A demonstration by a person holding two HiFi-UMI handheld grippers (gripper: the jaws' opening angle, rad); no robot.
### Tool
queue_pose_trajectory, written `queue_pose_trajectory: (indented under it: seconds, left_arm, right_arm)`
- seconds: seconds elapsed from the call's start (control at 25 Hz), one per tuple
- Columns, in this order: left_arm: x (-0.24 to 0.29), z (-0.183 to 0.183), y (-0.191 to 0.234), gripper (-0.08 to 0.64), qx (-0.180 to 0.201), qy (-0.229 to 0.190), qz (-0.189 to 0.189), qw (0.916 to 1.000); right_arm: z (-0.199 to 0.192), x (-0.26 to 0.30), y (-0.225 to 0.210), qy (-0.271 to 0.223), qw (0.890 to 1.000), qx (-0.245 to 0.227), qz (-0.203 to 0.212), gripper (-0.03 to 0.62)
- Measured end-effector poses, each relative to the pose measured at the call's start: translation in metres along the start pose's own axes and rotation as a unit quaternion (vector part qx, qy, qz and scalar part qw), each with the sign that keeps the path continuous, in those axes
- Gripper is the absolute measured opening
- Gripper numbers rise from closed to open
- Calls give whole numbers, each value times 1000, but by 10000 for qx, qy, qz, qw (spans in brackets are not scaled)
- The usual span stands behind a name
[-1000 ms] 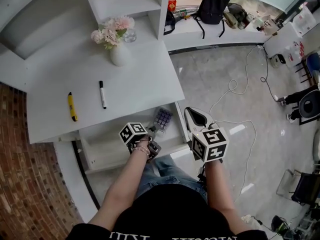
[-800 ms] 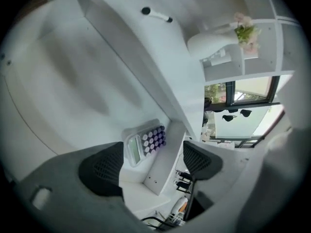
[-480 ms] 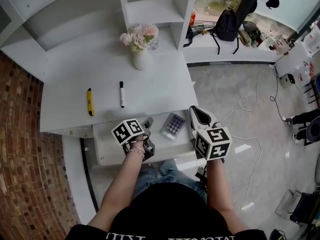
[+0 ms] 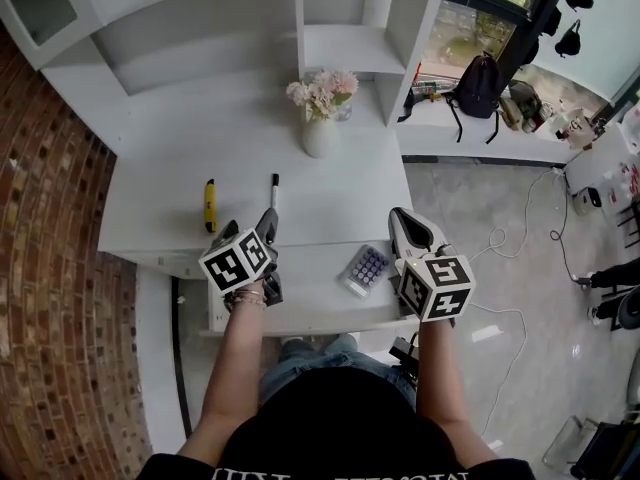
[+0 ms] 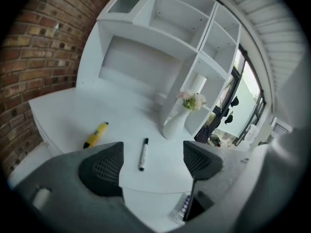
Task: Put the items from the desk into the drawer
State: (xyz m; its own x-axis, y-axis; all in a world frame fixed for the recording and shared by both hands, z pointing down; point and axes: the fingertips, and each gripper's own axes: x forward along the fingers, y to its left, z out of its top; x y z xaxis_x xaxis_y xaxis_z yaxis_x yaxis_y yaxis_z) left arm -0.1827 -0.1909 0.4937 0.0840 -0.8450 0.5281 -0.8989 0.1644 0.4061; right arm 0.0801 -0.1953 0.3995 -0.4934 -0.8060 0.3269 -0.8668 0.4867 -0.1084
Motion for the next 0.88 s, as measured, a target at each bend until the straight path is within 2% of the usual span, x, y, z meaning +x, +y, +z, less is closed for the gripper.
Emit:
queue_pose_trajectory:
  seconds: [0.08, 0.16, 0.24, 0.32, 0.4, 0.48, 0.56, 0.72, 0.8, 0.88]
  left_arm:
    - [-13, 31, 5, 387, 364, -501, -5, 9981]
    - [-32, 66, 3, 387, 911, -1198, -82, 9886]
    - [-53, 97, -4, 387, 1572, -1904, -182, 9689]
    - [-72, 118, -11, 388, 2199, -2439, -260, 9442]
    - [-82, 129, -16, 387, 2695, -2750, -280, 9225]
    - [-82, 132, -17, 388, 2979, -2861, -305, 9102]
    - [-75, 132, -19, 388, 3080, -2855, -366, 9068]
    - [-48, 126, -24, 388, 3243, -2639, -487, 9071]
    - [-31, 119, -27, 388, 3321, -2449, -556, 9092]
    - [-9, 108, -28, 388, 3367, -2142, -583, 9151]
  right_arm:
    - [11, 0, 4, -136, 9999, -69, 5, 9]
    - [23, -1, 6, -279, 9994, -183, -21, 9]
    - [34, -2, 7, -425, 9984, -356, -89, 9]
    - [46, -5, 8, -592, 9965, -556, -183, 9]
    - [57, -7, 8, -806, 9938, -713, -289, 9]
    - [66, -9, 5, -1021, 9909, -777, -396, 9]
    - [73, -10, 2, -1177, 9886, -803, -483, 9]
    - [75, -6, -2, -1211, 9866, -928, -569, 9]
    - [73, -5, -5, -1151, 9866, -983, -618, 9]
    - [69, -5, -10, -1067, 9871, -988, -663, 9]
